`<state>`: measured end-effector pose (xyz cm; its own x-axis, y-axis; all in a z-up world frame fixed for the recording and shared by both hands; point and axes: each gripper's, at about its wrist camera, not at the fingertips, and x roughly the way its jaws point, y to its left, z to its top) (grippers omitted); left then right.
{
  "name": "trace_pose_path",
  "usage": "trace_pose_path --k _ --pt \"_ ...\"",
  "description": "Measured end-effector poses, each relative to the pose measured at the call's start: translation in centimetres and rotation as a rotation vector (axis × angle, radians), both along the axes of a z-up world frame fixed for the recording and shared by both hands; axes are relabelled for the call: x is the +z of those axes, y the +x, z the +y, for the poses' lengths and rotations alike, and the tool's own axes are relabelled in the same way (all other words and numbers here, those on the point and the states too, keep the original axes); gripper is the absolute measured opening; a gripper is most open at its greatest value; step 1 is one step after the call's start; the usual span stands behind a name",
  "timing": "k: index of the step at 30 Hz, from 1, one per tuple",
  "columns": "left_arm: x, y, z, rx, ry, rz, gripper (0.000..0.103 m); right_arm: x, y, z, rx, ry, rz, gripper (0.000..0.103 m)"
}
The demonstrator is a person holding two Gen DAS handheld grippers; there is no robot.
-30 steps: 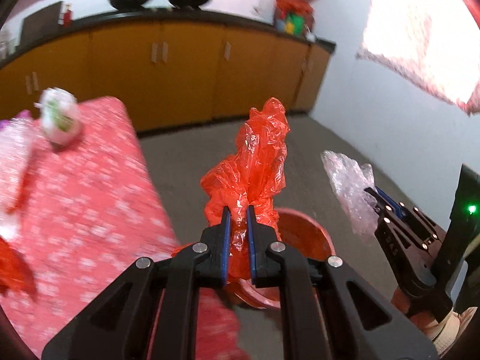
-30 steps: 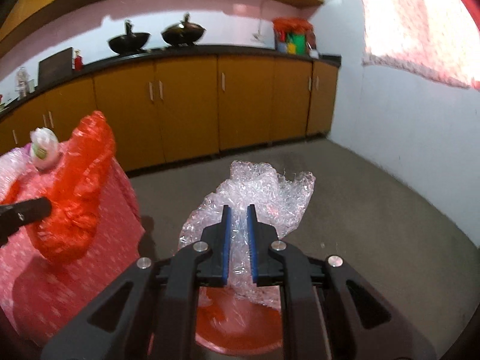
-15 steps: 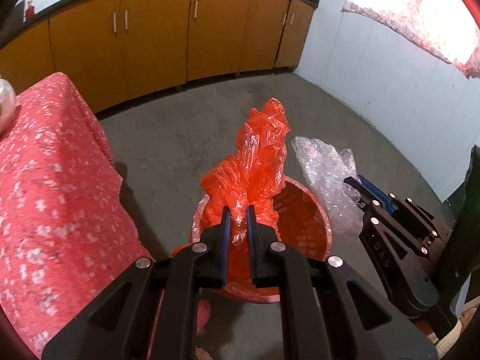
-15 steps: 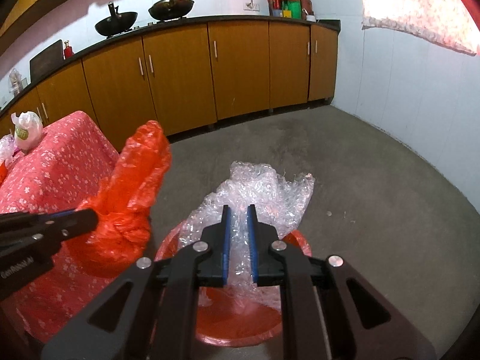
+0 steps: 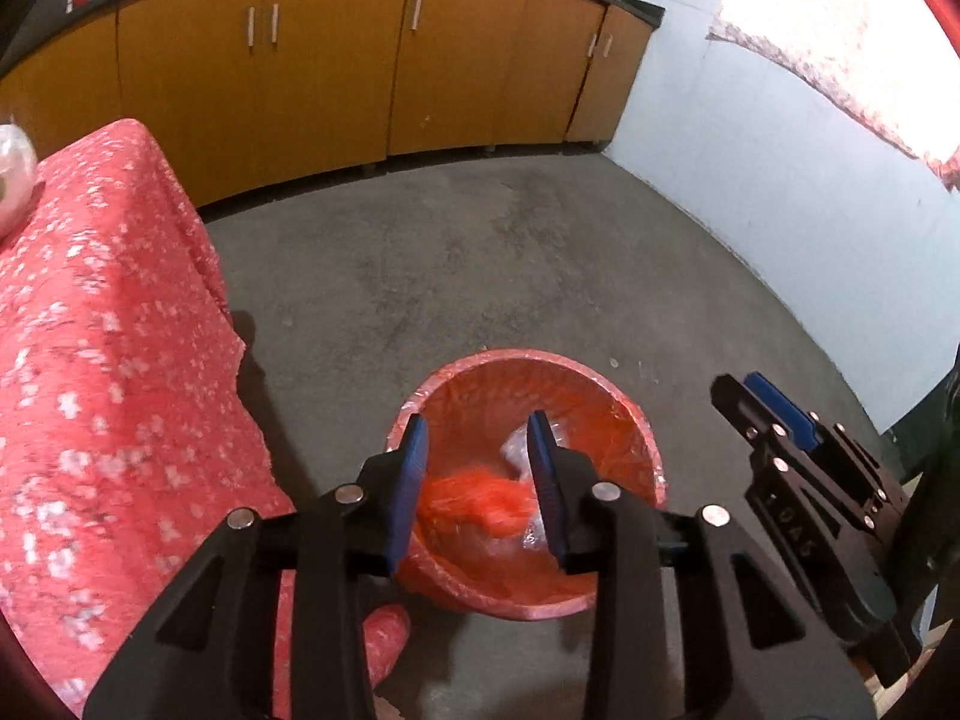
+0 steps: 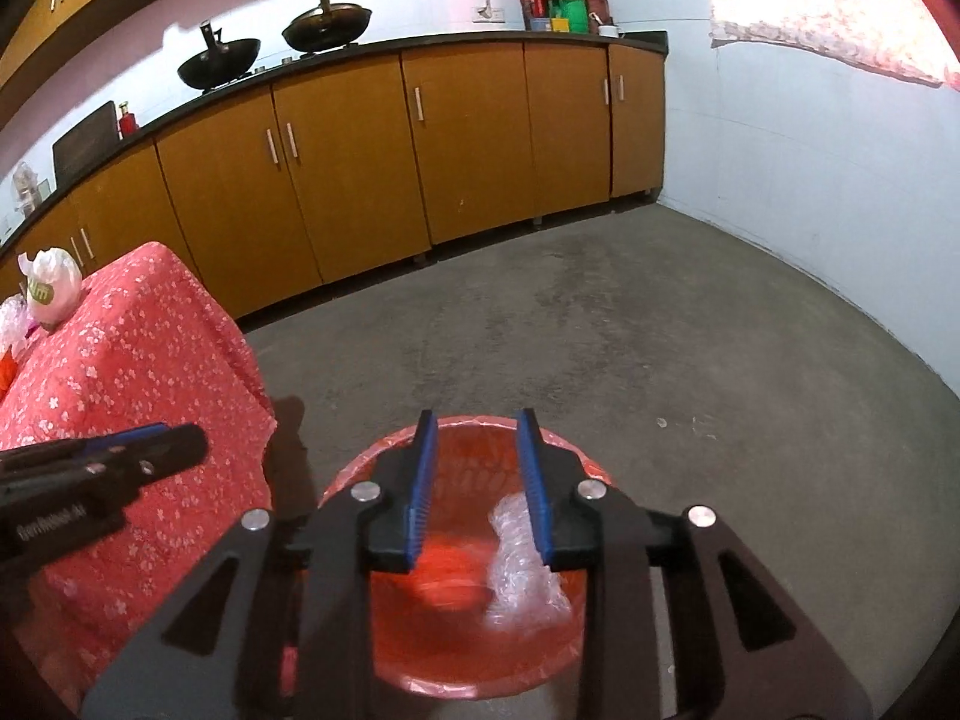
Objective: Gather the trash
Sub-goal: 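Open both tools to drop the red bag and bubble wrap into the wastebasket, then return both tools to the table and grasp a red bag with the right tool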
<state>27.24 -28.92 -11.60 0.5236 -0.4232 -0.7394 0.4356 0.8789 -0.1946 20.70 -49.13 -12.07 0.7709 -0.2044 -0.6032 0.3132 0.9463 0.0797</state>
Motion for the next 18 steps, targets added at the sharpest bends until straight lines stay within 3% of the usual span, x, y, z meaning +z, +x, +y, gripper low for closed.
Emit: trace_pose_path --k 8,18 --pt "2.4 -1.0 4.3 0.071 -0.035 -0.053 0.037 2.4 -0.7 2.2 0.026 -0.002 -0.036 0.033" --pt "6.4 -3.2 13.7 0.236 -0.061 -0.183 0.04 8.5 0.4 11.7 0.25 -0.014 -0.137 0.035"
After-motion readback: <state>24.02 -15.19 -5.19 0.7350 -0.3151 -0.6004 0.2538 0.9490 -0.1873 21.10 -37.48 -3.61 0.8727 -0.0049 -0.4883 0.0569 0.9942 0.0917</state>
